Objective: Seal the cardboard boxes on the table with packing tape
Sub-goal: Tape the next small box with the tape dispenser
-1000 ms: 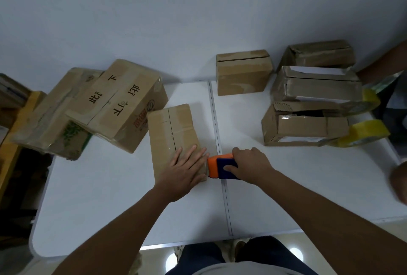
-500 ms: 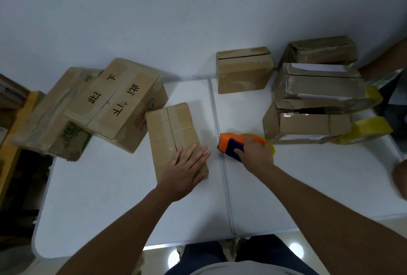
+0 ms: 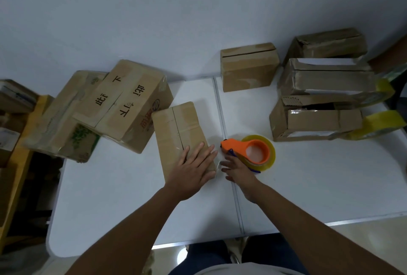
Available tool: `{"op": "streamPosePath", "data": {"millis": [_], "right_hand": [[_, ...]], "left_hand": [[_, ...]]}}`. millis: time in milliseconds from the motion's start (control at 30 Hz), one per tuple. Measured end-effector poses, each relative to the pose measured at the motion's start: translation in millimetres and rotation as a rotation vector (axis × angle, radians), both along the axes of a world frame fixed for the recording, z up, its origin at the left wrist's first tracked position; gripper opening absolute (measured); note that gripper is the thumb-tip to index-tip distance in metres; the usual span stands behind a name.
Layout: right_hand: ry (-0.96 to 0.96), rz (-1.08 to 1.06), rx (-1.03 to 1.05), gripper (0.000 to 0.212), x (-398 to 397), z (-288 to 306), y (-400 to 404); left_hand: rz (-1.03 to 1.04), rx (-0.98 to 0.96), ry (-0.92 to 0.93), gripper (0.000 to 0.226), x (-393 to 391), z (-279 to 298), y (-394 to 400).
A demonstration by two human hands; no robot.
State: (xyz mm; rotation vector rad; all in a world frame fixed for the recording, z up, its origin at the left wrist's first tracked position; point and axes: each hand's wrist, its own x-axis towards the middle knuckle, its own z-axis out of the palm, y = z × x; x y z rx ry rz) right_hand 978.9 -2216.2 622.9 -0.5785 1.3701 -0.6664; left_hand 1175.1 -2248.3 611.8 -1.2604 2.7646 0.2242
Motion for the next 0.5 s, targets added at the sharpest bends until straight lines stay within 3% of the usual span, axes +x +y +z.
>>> {"op": "streamPosePath", "data": {"millis": [200,500], "right_hand": [[0.051,-0.031,-0.024,0.014,-7.2,5.0,7.2],[0.157,-0.026,-0.084,0.01,-9.1,6.5,12.5]], "left_hand": [[0.003,0.0,0.002,0.061,0.6,0.6,0.1],[-0.015,0.027,0.024,0.061,3.2,0.9,-0.9]]}}
